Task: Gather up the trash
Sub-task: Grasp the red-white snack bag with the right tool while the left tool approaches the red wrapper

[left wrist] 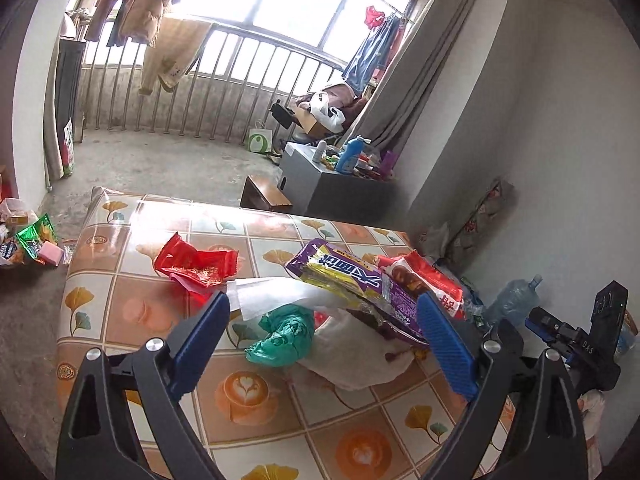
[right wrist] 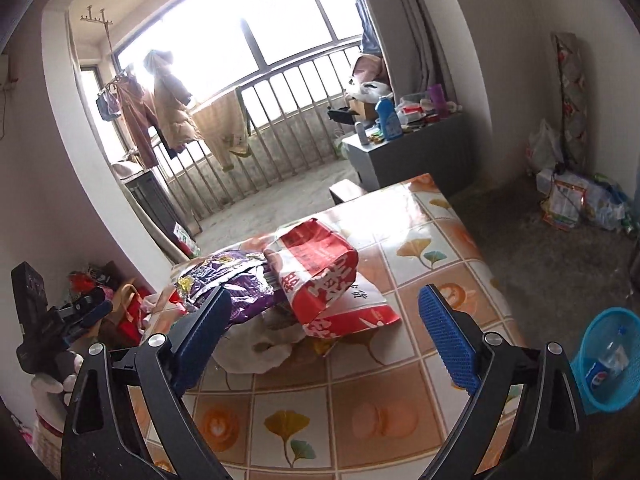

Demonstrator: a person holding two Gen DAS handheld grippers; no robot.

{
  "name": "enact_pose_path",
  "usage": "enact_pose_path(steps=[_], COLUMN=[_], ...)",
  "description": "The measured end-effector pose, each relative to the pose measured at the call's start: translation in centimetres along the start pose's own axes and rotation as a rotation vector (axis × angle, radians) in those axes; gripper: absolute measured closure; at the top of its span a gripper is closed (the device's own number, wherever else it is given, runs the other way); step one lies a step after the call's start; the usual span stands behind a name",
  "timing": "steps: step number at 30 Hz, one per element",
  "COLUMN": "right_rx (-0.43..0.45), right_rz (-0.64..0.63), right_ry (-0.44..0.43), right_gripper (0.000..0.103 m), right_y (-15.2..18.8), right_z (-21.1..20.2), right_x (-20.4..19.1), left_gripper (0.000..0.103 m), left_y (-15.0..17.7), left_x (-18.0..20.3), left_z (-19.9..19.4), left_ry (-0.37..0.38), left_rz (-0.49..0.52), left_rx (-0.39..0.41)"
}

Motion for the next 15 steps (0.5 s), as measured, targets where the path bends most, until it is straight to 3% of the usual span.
enact_pose_path(steps=[7, 12, 15], right_rx=[-0.064, -0.095, -0.146], right_rz=[0.006, -0.065, -0.143], right_ry=[-0.069, -0.216, -0.241], right_gripper=[0.031, 0.039, 0.043], right_y=[0.3, 1.7, 3.7], right_z=[2.2, 3.2, 4.5], right_x=[-2.2, -6.8, -9.6], left_gripper=[0.036, 0.051, 0.059], left_y=[-0.1, -0.5, -0.5], left_x=[-3.5, -8.6, -11.5], left_z=[2.9, 5.4, 6.8], left_ry=[-0.083, -0.125, -0.127], left_rz=[-0.044, -0.180, -0.283], left_rx=[-0.039, -0.097, -0.143])
Point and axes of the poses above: each gripper's, at about its wrist camera, not at the fingertips, and z roughly the way its jaws point, x to its right, y to its underside, the point moved 8 cm from there along z, roughly the way its jaws point, and after that the axes turned 3 degrees about -y, right-handed, at the moved point
